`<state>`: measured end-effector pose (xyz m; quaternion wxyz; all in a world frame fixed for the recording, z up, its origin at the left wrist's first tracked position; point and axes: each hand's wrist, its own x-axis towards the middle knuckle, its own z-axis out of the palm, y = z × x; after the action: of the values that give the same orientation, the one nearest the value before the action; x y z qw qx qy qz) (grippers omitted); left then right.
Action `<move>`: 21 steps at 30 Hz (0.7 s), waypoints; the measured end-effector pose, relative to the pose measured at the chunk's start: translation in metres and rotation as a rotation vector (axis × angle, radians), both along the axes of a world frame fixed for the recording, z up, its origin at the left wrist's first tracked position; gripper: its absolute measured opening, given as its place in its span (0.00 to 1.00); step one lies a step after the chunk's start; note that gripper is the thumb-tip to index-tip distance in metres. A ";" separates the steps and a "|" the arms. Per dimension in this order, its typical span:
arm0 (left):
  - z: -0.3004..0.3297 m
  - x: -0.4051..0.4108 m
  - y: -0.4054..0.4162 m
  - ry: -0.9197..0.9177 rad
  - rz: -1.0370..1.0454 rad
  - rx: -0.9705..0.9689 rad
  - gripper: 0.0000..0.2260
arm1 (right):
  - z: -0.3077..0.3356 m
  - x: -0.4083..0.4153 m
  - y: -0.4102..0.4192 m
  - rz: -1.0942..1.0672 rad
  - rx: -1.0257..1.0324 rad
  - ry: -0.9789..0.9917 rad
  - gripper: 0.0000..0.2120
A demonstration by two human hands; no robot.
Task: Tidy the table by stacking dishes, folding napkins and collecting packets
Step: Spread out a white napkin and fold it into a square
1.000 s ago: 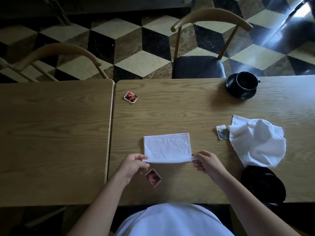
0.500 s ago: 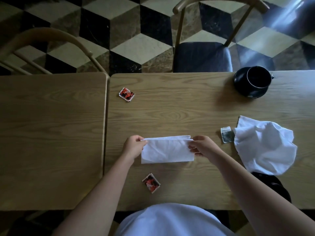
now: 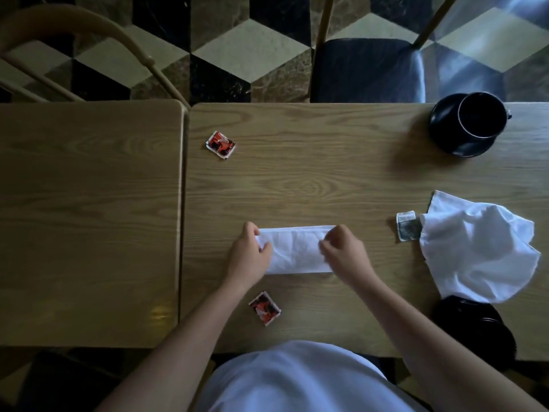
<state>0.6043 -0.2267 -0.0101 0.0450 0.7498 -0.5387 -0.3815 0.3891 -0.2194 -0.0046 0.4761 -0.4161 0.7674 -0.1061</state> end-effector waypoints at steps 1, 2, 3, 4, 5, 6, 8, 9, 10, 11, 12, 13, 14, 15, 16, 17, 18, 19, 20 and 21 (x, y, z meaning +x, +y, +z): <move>0.004 -0.005 0.008 0.001 -0.085 -0.080 0.08 | 0.002 0.010 0.009 0.127 -0.001 -0.016 0.03; 0.008 -0.010 0.016 0.005 -0.177 -0.167 0.07 | 0.003 0.021 0.017 0.246 0.012 -0.038 0.03; 0.010 -0.016 0.023 0.029 -0.260 -0.231 0.05 | 0.003 0.033 0.023 0.342 0.024 -0.061 0.05; 0.012 -0.021 0.029 0.062 -0.331 -0.255 0.03 | 0.002 0.042 0.027 0.419 0.029 -0.080 0.06; 0.012 -0.026 0.033 0.089 -0.383 -0.235 0.04 | 0.001 0.050 0.030 0.485 0.022 -0.103 0.07; 0.010 -0.030 0.035 0.106 -0.404 -0.184 0.05 | -0.001 0.055 0.031 0.538 0.014 -0.123 0.09; 0.002 -0.029 0.035 0.138 -0.366 -0.052 0.04 | -0.006 0.059 0.032 0.583 0.030 -0.140 0.10; -0.003 -0.026 0.033 0.148 -0.350 0.006 0.03 | -0.009 0.059 0.032 0.595 0.047 -0.133 0.11; -0.008 -0.024 0.031 0.151 -0.344 0.056 0.02 | -0.013 0.058 0.031 0.611 0.069 -0.113 0.12; -0.012 -0.021 0.028 0.157 -0.329 0.106 0.02 | -0.016 0.058 0.030 0.629 0.091 -0.088 0.13; -0.014 -0.020 0.026 0.167 -0.299 0.147 0.02 | -0.019 0.057 0.028 0.635 0.115 -0.064 0.12; -0.017 -0.018 0.024 0.180 -0.262 0.173 0.02 | -0.022 0.056 0.026 0.626 0.136 -0.045 0.10; -0.019 -0.017 0.022 0.190 -0.234 0.189 0.01 | -0.024 0.054 0.024 0.610 0.156 -0.032 0.09; -0.021 -0.015 0.020 0.195 -0.216 0.201 0.01 | -0.025 0.050 0.022 0.595 0.171 -0.024 0.09; -0.022 -0.013 0.019 0.197 -0.198 0.213 0.02 | -0.025 0.043 0.020 0.580 0.184 -0.014 0.09; -0.023 -0.009 0.019 0.200 -0.170 0.223 0.03 | -0.025 0.034 0.019 0.565 0.191 0.001 0.10; -0.024 -0.004 0.019 0.202 -0.134 0.233 0.03 | -0.024 0.022 0.018 0.551 0.191 0.025 0.11; -0.024 0.002 0.019 0.199 -0.105 0.237 0.03 | -0.022 0.009 0.017 0.535 0.183 0.051 0.11; -0.024 0.007 0.019 0.190 -0.083 0.236 0.03 | -0.021 -0.004 0.016 0.514 0.175 0.069 0.12; -0.024 0.011 0.019 0.174 -0.060 0.231 0.03 | -0.020 -0.014 0.016 0.502 0.165 0.071 0.12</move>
<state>0.6155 -0.2078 -0.0343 -0.0065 0.6977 -0.5073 -0.5057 0.3755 -0.2037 -0.0242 0.4928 -0.5566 0.6624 0.0929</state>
